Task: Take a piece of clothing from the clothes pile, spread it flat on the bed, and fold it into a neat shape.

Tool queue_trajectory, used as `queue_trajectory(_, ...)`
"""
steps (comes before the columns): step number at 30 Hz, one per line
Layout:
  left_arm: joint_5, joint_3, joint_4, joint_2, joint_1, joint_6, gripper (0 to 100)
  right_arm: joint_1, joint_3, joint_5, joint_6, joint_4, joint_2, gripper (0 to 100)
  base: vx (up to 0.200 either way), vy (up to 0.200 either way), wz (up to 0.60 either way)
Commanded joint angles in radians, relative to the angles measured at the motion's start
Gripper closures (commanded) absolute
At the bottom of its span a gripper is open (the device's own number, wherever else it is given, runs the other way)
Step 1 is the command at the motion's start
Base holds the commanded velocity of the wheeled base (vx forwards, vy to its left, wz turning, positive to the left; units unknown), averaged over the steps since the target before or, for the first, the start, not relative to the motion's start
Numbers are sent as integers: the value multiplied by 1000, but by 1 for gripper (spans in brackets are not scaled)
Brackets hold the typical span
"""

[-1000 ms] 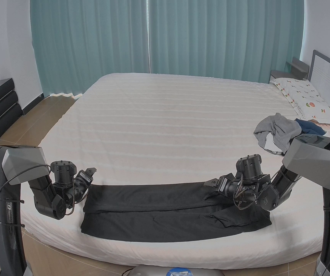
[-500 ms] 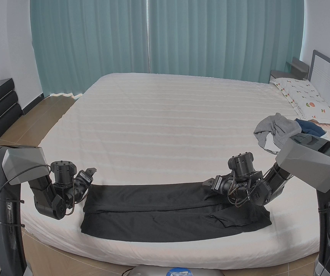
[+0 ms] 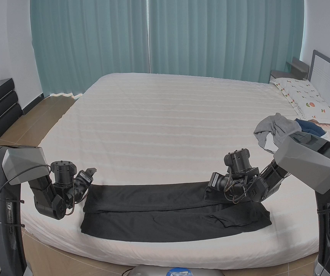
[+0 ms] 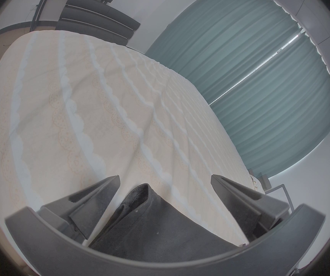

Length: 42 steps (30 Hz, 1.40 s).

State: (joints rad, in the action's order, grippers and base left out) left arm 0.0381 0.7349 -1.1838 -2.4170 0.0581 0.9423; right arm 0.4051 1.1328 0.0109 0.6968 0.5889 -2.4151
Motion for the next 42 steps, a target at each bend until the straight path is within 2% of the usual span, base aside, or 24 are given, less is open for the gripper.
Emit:
queue_trajectory(1, 0, 0, 0, -2, 0, 0, 0, 6, 28, 0, 1, 0, -13, 100, 0, 0, 0)
queue_trajectory(8, 0, 0, -2, -2, 0, 0, 0, 9, 55, 0, 0, 3, -36, 100, 0, 0, 0)
queue_trajectory(13, 0, 0, 0, -2, 0, 0, 0, -3, 35, -2, 1, 5, 22, 100, 0, 0, 0)
queue_trajectory(14, 0, 0, 0, -2, 0, 0, 0, -6, 27, -2, 1, 3, 34, 0, 0, 0, 0)
queue_trajectory(20, 0, 0, -2, -2, 0, 0, 0, -14, -24, -3, -3, 0, 85, 0, 0, 0, 0)
queue_trajectory(24, 0, 0, 0, -2, 0, 0, 0, -14, -113, -6, -74, 9, 88, 0, 0, 0, 0)
queue_trajectory(27, 0, 0, -2, -2, 0, 0, 0, -9, -126, -14, -83, 9, 77, 0, 0, 0, 0)
queue_trajectory(33, 2, 0, 0, -2, 2, 0, 0, 4, -99, -20, -82, -1, 33, 0, 0, 0, 0)
queue_trajectory(42, 5, 0, -2, -2, 2, -4, 0, 23, 55, -23, -76, 8, -59, 0, 0, 0, 0)
